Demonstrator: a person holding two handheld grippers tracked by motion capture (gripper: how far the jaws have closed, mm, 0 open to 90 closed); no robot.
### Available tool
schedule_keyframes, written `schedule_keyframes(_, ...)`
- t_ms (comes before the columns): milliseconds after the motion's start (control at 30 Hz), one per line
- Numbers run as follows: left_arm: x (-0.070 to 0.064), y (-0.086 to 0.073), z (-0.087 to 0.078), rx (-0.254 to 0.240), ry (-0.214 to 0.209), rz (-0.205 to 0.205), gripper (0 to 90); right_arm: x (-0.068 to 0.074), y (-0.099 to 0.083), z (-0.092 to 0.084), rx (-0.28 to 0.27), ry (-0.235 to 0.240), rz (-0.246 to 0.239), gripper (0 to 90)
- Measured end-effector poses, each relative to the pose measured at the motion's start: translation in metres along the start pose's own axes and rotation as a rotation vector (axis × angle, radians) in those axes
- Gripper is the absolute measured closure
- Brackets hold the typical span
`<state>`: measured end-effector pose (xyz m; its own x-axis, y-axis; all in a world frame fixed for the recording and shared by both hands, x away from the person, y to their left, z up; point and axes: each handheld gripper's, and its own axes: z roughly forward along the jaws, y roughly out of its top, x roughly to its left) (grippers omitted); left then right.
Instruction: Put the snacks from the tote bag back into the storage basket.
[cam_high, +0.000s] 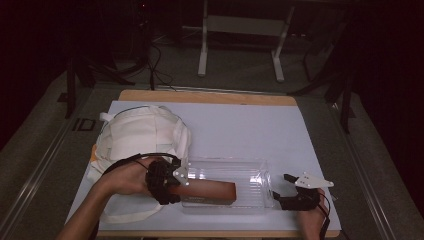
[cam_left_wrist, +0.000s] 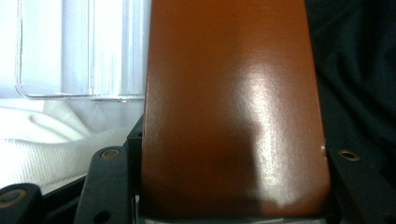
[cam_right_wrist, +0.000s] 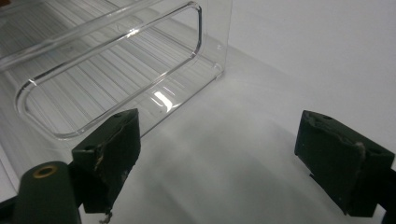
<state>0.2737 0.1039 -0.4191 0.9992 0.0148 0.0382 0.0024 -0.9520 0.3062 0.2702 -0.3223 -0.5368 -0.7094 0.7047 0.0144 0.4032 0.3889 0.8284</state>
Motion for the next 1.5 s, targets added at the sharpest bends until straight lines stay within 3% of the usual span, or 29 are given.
schedule_keyframes(167,0.001,0.003,0.002,-0.009,-0.005,-0.004,43.6,0.0,0.0,0.0,0.0,0.0,0.0,14.3)
schedule_keyframes(533,-0.002,0.014,0.005,0.004,-0.012,0.03,43.6,0.0,0.0,0.0,0.002,0.001,0.0,14.3)
schedule_keyframes(1500,0.0,0.043,0.014,0.011,-0.041,0.042,42.2,0.0,0.0,0.001,0.007,0.001,0.003,14.3)
